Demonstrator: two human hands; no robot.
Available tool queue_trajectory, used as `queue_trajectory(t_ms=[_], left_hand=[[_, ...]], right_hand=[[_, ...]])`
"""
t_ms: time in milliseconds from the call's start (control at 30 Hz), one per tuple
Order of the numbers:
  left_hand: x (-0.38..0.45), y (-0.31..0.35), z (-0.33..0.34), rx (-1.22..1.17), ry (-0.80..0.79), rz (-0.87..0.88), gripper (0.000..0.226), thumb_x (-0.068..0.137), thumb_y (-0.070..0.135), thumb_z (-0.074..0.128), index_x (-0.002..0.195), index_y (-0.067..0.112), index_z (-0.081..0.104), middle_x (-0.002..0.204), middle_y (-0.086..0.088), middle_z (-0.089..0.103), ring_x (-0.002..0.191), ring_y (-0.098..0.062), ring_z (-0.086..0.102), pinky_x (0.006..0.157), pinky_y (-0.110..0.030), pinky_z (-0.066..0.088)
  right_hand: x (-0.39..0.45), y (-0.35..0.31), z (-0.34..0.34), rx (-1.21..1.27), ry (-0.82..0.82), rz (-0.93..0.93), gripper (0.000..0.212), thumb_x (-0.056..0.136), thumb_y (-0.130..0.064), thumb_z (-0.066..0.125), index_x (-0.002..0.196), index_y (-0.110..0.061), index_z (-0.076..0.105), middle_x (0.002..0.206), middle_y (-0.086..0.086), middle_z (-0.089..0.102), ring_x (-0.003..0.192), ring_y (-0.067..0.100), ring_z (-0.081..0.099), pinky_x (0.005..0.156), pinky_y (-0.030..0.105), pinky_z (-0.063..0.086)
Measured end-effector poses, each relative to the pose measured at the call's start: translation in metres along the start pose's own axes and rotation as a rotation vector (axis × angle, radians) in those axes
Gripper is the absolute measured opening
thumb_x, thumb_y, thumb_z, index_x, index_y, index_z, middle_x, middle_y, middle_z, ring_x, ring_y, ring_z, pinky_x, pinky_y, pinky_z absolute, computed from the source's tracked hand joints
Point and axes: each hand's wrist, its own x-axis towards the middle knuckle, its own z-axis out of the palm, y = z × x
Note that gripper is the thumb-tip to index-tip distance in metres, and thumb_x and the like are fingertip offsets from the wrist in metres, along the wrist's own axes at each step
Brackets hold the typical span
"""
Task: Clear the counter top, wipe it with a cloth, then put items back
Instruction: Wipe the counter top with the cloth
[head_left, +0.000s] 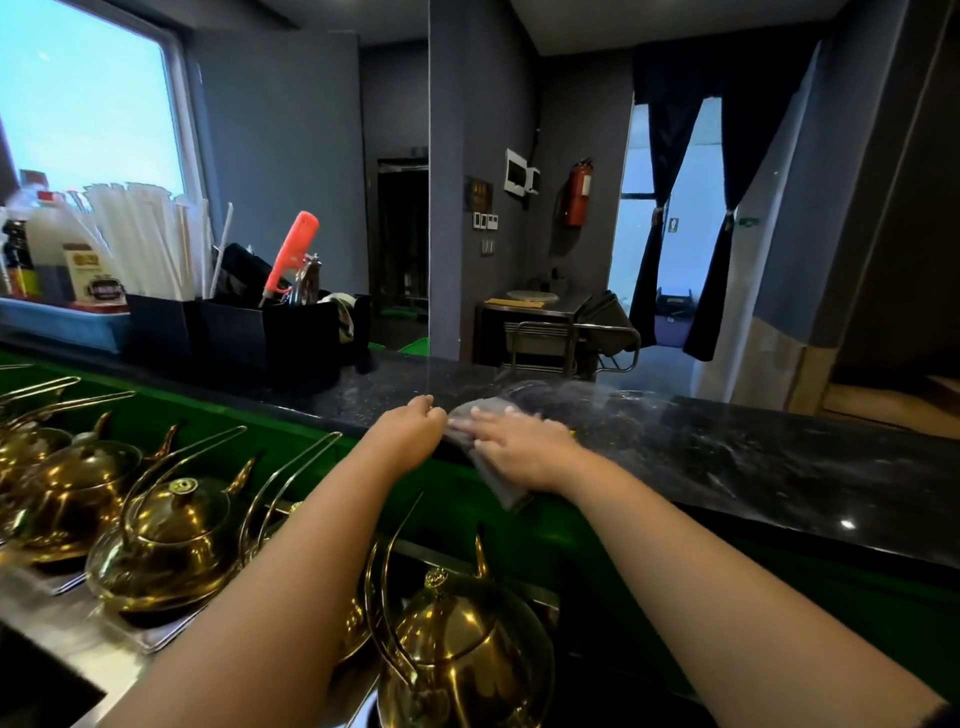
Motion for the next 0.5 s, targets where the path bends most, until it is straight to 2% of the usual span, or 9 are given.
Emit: queue_trajectory(t_ms=[100,267,333,400,500], left_hand=[[0.008,0.012,-0.006,0.026,0.017,-0.018,0.044,0.102,0.019,0.024,0.141,0.004,0.039,0.148,-0.018,0.036,0.133,-0.034,0.036,0.106,-0.040,0.030],[0.040,0.000,-0.001,0.002,0.003,-0.026,0.051,0.100,0.035,0.026,0.145,0.013,0.035,0.151,-0.013,0.034,0.138,-0.032,0.029,0.113,-0.042,0.025],[0.050,-0.008,0.002,0.046,-0.011,-0.008,0.049,0.103,0.030,0.022,0.148,0.012,0.028,0.156,-0.012,0.024,0.144,-0.030,0.017,0.117,-0.044,0.016],[0.056,-0.008,0.004,0.102,0.008,0.021,0.047,0.104,0.020,0.019,0.150,0.010,0.016,0.160,-0.011,0.007,0.147,-0.032,0.001,0.119,-0.047,0.008],[0.067,-0.014,0.015,0.200,0.013,0.028,0.052,0.104,0.024,0.014,0.153,0.012,0.005,0.161,-0.007,-0.009,0.147,-0.027,-0.011,0.118,-0.050,0.000]], right_hand=[[0.003,0.010,-0.005,-0.002,-0.053,-0.065,0.043,0.103,-0.045,0.019,0.144,-0.058,0.018,0.161,-0.020,0.004,0.150,0.021,0.002,0.116,0.058,0.003],[0.028,0.036,-0.015,0.031,-0.049,0.351,0.049,0.102,-0.044,0.012,0.151,-0.046,0.009,0.163,-0.009,-0.005,0.149,0.033,-0.007,0.114,0.064,-0.003],[0.041,0.016,-0.011,-0.005,-0.078,0.290,0.050,0.101,-0.048,0.013,0.151,-0.046,0.007,0.163,-0.009,-0.006,0.148,0.034,-0.009,0.112,0.067,-0.004],[0.055,0.000,-0.008,-0.034,-0.111,0.120,0.049,0.100,-0.054,0.014,0.148,-0.051,0.009,0.162,-0.014,-0.004,0.149,0.030,-0.007,0.112,0.067,-0.002],[0.079,0.007,-0.011,-0.059,-0.135,-0.014,0.050,0.097,-0.062,0.011,0.146,-0.056,0.009,0.161,-0.018,-0.003,0.150,0.026,-0.005,0.112,0.066,-0.002]])
